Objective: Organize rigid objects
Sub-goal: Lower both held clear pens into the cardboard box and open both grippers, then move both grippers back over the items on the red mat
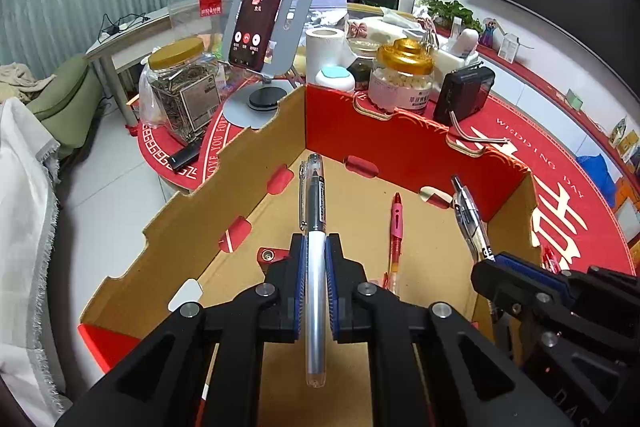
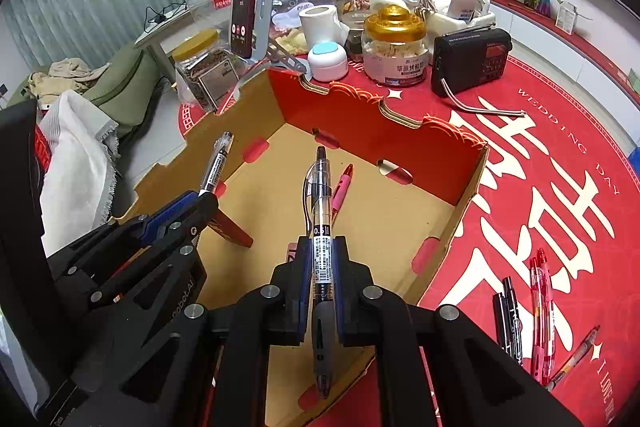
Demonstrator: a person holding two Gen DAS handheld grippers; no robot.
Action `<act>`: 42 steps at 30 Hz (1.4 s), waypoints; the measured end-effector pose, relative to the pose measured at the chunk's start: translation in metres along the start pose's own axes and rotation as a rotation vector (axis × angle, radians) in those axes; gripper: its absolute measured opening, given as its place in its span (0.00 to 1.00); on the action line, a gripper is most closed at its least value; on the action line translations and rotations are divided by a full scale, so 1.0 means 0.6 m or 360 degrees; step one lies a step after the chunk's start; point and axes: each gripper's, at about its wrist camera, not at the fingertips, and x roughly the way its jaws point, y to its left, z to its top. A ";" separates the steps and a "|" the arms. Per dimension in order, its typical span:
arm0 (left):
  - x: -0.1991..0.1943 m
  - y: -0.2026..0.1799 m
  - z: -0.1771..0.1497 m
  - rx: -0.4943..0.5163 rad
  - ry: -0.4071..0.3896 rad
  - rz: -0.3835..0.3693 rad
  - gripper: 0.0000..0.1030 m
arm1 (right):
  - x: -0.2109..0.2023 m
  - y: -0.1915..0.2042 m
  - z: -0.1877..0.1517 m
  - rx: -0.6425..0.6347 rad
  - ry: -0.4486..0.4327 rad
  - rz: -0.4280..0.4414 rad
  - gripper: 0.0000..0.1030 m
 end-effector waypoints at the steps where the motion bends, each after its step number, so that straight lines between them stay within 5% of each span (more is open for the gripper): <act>1: 0.003 -0.001 0.000 0.0003 0.0004 0.0001 0.10 | 0.002 0.000 0.000 -0.0001 0.0004 -0.0004 0.10; 12: 0.024 -0.015 0.003 0.0089 0.0053 0.0053 0.11 | 0.028 -0.012 -0.003 0.0011 0.0050 -0.0050 0.10; 14: 0.025 -0.019 0.004 0.0110 0.0060 0.0041 0.23 | 0.027 -0.015 -0.005 0.0025 0.0047 -0.0055 0.10; 16: 0.027 -0.020 0.003 0.0112 0.0066 0.0057 0.69 | 0.023 -0.018 -0.006 0.0022 0.0031 -0.0083 0.10; 21: 0.031 -0.005 0.003 0.0050 0.0097 0.0055 0.86 | -0.006 -0.037 -0.004 0.0061 -0.0067 -0.0093 0.46; 24: 0.027 0.012 0.004 -0.0035 0.0108 -0.0003 1.00 | -0.045 -0.044 -0.006 0.0116 -0.0167 -0.0072 0.81; 25: 0.017 0.020 0.004 -0.0081 0.0077 -0.0032 1.00 | -0.056 -0.044 -0.008 0.0123 -0.0203 -0.0071 0.88; 33: -0.062 0.073 -0.022 -0.0286 -0.0049 -0.0158 1.00 | -0.119 -0.084 -0.063 0.0288 -0.0240 0.0021 0.88; 38: -0.096 0.062 -0.065 -0.0253 -0.0020 -0.0154 1.00 | -0.139 -0.124 -0.129 0.0410 -0.0163 0.0023 0.88; 42: -0.126 -0.002 -0.098 -0.0080 -0.0014 -0.0224 1.00 | -0.165 -0.174 -0.191 0.0504 -0.0133 -0.0076 0.88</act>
